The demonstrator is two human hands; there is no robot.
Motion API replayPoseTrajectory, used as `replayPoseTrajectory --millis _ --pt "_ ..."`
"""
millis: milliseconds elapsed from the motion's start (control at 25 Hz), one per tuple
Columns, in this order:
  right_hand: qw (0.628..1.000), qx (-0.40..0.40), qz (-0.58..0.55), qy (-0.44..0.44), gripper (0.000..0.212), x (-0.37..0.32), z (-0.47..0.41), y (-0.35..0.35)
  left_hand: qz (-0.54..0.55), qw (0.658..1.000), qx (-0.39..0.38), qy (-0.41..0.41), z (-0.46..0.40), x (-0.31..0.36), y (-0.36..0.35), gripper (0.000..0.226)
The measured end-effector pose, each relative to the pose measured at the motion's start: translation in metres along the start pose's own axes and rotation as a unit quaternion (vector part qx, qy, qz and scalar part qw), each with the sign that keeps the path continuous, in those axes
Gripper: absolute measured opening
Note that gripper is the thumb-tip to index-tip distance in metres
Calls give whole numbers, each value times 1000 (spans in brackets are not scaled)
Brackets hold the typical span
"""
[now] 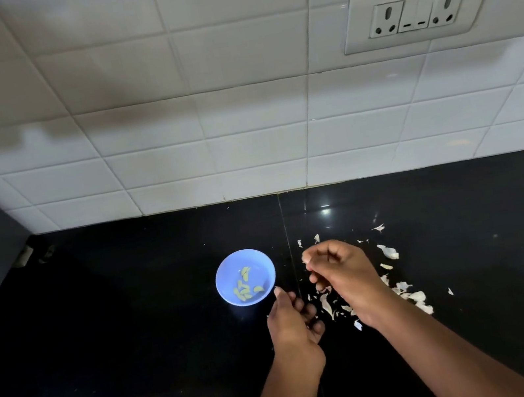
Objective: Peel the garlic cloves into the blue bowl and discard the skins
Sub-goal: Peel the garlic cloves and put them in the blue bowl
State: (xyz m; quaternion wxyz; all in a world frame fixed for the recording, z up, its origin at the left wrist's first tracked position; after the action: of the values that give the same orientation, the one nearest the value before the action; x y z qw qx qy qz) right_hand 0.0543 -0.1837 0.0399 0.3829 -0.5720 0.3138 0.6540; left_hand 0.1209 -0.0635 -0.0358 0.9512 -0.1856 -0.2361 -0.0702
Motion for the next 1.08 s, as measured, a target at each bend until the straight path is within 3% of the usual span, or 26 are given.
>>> replayPoseTrajectory --millis 240,440,600,680,760,840,1080 --pt "979 -82 180 55 15 2 -27 -71 -65 996 39 -36 8 12 29 45" --pt "986 -86 144 17 21 10 -30 -92 -97 994 12 -45 8 16 31 47" --pt "987 -38 157 8 17 1 -30 -49 -176 982 -34 -62 9 9 17 31" --pt "952 -7 303 39 14 -10 -29 -5 -245 960 -80 -106 14 9 4 23" --pt "860 33 506 48 18 -19 -26 46 -316 928 -113 -159 21 9 -13 28" --pt "812 61 580 21 16 -17 -26 94 -356 907 -111 -195 23 8 -27 31" --pt "806 -7 591 -13 17 21 -28 135 -352 912 -72 -199 14 -3 -46 16"
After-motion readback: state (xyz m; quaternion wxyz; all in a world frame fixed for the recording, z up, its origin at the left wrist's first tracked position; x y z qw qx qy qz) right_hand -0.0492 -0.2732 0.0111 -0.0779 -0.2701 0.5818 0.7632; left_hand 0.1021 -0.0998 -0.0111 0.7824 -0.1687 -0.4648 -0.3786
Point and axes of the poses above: each hand's wrist, its own z-axis away from the middle knuckle, its own y-axis out of the back of the hand, x = y × z, the point moved 8 cm from there along -z, towards the middle knuckle, and after that the axes turned 5 degrees about y, right-handed, at the moved point
